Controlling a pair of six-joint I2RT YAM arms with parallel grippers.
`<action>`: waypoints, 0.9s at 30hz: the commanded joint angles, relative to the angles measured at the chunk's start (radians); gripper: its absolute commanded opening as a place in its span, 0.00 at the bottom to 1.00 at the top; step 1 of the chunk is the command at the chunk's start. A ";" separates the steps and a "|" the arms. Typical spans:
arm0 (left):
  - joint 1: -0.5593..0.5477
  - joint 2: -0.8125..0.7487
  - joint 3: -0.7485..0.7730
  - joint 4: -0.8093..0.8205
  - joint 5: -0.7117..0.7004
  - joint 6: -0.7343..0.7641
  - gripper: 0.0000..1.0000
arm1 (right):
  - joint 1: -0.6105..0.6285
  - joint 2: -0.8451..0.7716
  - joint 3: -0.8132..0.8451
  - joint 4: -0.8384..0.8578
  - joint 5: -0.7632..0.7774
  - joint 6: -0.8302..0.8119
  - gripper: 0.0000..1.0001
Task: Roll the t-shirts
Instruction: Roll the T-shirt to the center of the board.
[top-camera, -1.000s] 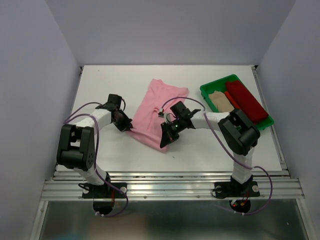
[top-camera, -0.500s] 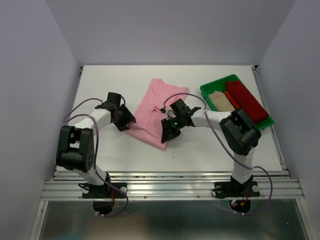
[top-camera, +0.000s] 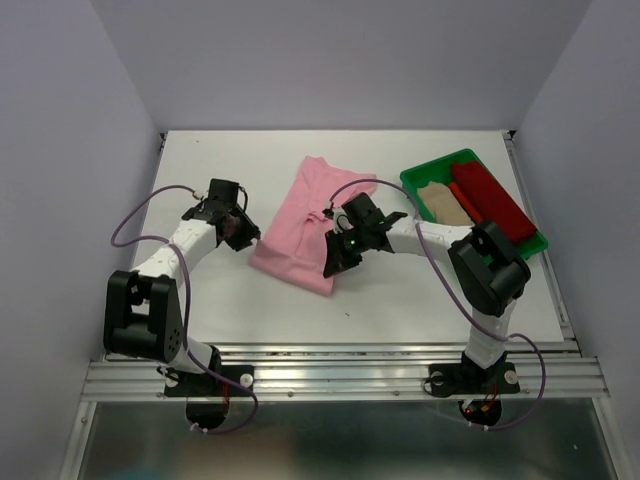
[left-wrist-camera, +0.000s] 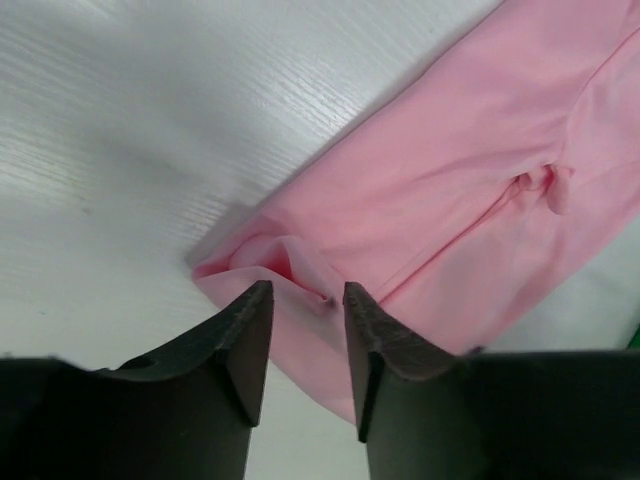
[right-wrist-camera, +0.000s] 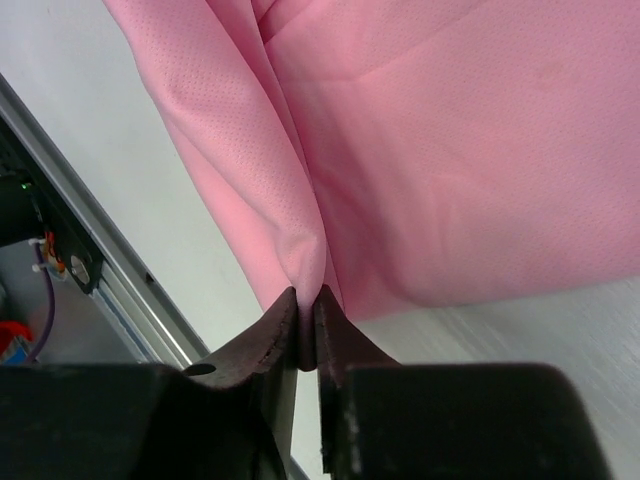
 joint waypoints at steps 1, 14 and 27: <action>-0.028 -0.040 0.021 -0.035 -0.096 0.007 0.33 | -0.004 -0.025 -0.001 0.037 0.018 0.002 0.12; -0.079 -0.172 -0.064 0.037 -0.223 -0.048 0.00 | -0.004 0.025 0.022 0.035 0.047 0.005 0.06; -0.097 -0.206 -0.113 0.112 -0.191 -0.013 0.63 | -0.004 0.047 0.033 0.029 0.041 0.003 0.06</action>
